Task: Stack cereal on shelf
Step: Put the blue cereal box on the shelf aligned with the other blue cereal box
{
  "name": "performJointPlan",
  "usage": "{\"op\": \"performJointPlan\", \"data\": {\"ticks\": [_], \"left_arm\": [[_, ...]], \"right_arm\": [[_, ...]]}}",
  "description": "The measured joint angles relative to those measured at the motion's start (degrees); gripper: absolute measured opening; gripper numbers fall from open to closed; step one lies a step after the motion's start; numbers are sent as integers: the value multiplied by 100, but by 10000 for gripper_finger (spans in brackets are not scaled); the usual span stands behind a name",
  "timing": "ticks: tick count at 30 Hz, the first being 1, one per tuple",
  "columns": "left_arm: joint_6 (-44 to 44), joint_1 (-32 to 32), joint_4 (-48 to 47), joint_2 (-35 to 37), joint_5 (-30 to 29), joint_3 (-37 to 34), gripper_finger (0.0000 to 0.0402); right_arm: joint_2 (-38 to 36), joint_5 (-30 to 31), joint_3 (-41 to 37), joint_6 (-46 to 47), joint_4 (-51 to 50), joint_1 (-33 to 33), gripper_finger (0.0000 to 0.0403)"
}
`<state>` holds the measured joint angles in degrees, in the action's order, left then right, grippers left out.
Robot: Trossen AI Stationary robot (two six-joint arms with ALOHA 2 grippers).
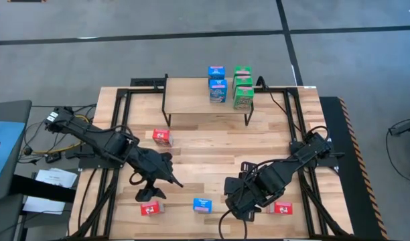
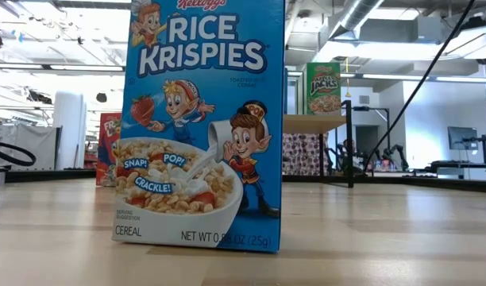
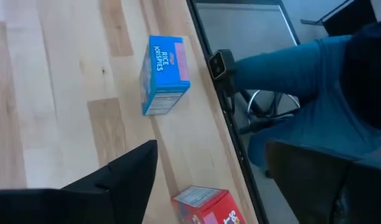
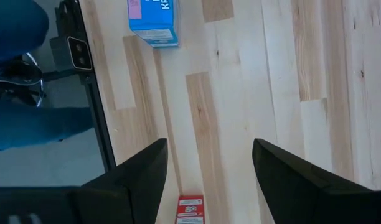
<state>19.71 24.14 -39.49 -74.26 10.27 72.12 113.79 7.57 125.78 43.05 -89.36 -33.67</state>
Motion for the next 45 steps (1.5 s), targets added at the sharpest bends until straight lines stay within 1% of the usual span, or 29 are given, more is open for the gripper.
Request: {"op": "performJointPlan", "data": {"ticks": [3,6,12,15,18,21,30,35,42,45], "left_arm": [[-23,7,58,0,-189,0,291],[22,0,212,0,-378,0,292],[46,7,636,-35,-459,6,293],[-26,67,754,-126,-742,9,293],[-60,144,857,-320,-1122,13,293],[-48,215,916,-564,-1343,8,293],[-290,367,1323,-1324,-1469,9,293],[-424,422,1400,-1562,-1809,7,293],[-447,530,1876,-1858,-1895,7,293],[-446,604,1954,-1877,-2127,2,293]], "right_arm": [[0,0,0,2,0,0,260],[-2,0,0,2,0,-2,260],[-1,0,0,-2,-6,-2,260],[-2,0,0,-5,-24,-2,260],[-2,0,0,-18,-24,1,260],[-4,0,0,-19,-39,4,260],[-4,0,0,-18,-34,4,260],[-4,2,0,-18,-20,4,260],[-4,7,0,-16,-10,4,260],[-4,7,0,-13,-3,4,260]]}}
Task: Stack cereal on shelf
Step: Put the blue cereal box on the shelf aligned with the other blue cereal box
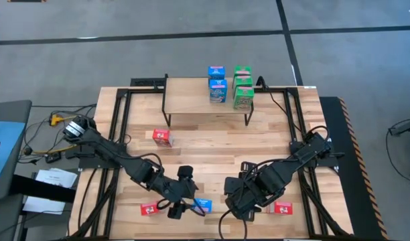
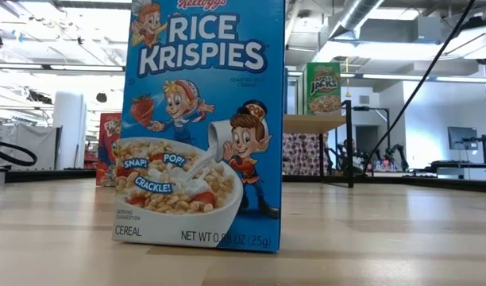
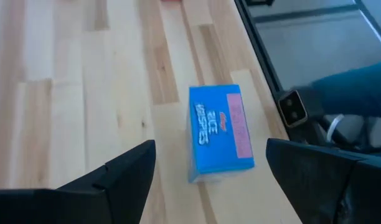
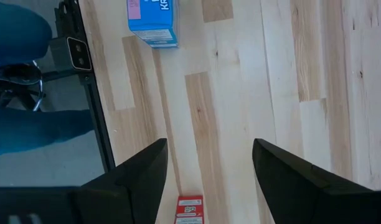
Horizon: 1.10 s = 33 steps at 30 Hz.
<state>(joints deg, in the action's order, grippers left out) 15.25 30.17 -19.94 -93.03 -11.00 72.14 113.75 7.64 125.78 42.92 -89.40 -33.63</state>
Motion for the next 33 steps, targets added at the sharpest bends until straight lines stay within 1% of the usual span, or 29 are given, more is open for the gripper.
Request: {"op": "performJointPlan", "data": {"ticks": [2,5,12,14,20,29,32,33], "left_arm": [[28,41,39,6,-241,0,293],[43,119,37,6,-438,0,293],[184,291,52,-103,-494,0,293],[188,328,135,-234,-502,4,293],[274,445,137,-368,-851,7,293],[404,450,229,-432,-891,8,293],[430,470,200,-530,-805,-8,293],[430,470,366,-588,-750,1,293]], "right_arm": [[0,2,0,0,6,0,260],[0,4,0,1,11,0,260],[0,17,0,17,30,2,260],[0,17,0,17,34,2,260],[1,20,0,17,43,4,260],[2,19,0,17,130,39,260],[2,20,0,15,124,39,260],[2,20,0,15,121,39,260]]}}
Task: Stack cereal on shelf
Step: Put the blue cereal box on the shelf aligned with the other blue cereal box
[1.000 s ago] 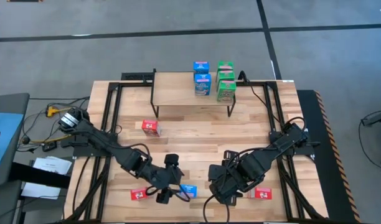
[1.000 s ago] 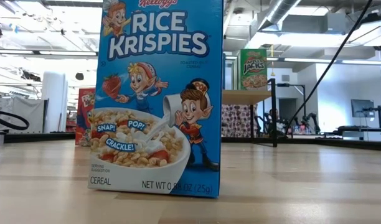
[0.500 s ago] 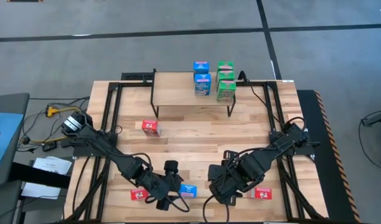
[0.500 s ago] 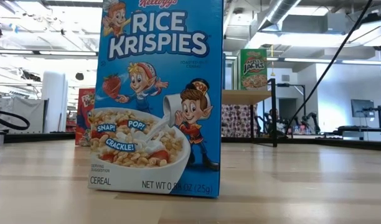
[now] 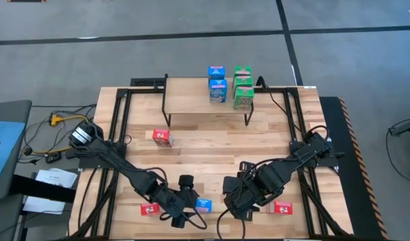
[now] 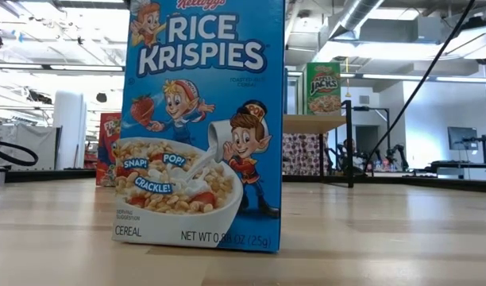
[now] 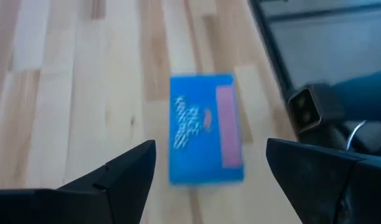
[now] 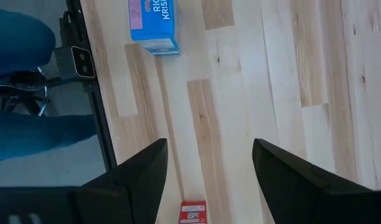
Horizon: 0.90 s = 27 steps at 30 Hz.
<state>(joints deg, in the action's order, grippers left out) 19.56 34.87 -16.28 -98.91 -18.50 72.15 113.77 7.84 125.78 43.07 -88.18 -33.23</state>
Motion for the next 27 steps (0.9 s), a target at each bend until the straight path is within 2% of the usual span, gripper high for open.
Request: {"op": "performJointPlan", "data": {"ticks": [27], "left_arm": [[63,-26,186,-544,-129,-3,293]], "right_arm": [[0,-24,-2,-2,52,0,260]]}}
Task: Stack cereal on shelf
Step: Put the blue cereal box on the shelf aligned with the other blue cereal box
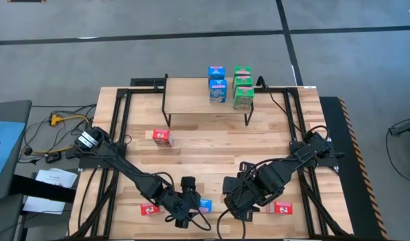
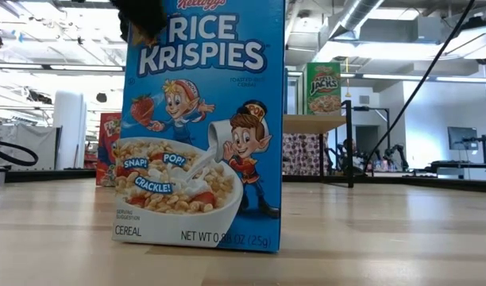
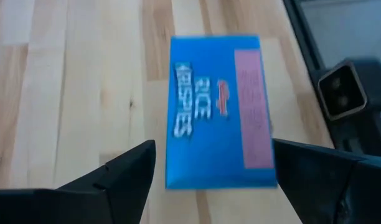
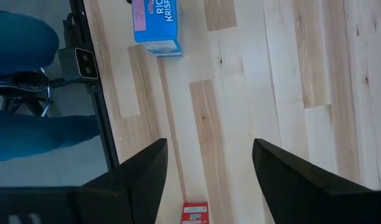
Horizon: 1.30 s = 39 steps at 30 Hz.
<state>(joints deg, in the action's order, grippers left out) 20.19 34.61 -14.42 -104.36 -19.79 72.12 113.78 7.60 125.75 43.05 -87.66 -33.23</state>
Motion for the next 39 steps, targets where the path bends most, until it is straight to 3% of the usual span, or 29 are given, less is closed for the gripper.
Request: {"op": "performJointPlan", "data": {"ticks": [14,29,39], "left_arm": [[-21,0,51,2,-39,7,290],[-25,0,68,4,118,7,173],[-176,-20,-62,11,131,192,187]], "right_arm": [[0,0,2,-2,-4,0,260],[0,-2,0,-4,0,0,260],[0,-2,0,-4,45,5,260]]}}
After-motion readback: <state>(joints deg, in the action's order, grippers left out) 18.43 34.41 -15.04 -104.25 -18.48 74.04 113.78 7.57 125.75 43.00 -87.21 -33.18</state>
